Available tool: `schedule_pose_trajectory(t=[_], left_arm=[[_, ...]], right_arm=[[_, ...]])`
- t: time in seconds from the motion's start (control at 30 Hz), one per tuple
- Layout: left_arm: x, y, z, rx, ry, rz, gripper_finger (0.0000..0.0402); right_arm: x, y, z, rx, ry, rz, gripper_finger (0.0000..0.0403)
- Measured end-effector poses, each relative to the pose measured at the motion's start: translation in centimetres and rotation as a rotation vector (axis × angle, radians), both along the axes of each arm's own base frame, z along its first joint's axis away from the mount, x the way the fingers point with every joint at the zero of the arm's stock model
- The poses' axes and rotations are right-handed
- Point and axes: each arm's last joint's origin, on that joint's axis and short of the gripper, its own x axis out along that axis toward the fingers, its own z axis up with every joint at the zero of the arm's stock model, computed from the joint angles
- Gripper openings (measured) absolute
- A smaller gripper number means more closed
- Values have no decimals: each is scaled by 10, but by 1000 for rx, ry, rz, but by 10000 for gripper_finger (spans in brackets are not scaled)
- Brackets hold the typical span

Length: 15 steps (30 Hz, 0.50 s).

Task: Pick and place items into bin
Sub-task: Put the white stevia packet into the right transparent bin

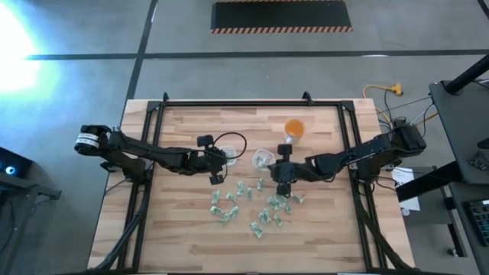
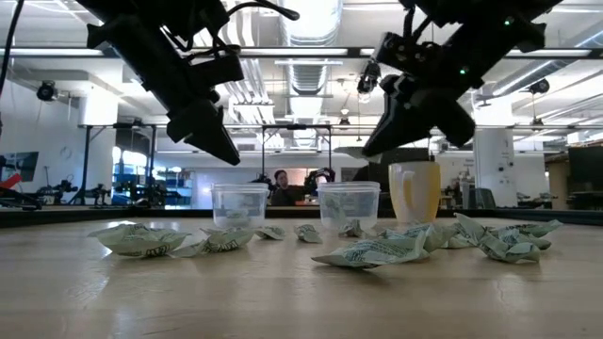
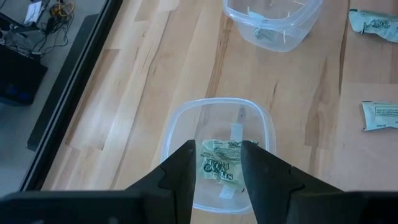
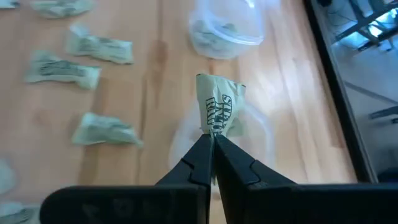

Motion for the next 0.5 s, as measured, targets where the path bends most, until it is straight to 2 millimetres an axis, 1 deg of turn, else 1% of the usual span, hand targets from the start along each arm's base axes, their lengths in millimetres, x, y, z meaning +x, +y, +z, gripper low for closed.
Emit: schedule_pose_trajectory(t=[0.3, 0.5], left_arm=[[0, 0, 0, 0, -1, 0, 112], [0, 0, 1, 0, -3, 0, 112]], right_arm=[[6, -29, 3, -3, -44, -80, 9], [7, -41, 4, 61, -57, -60, 9]])
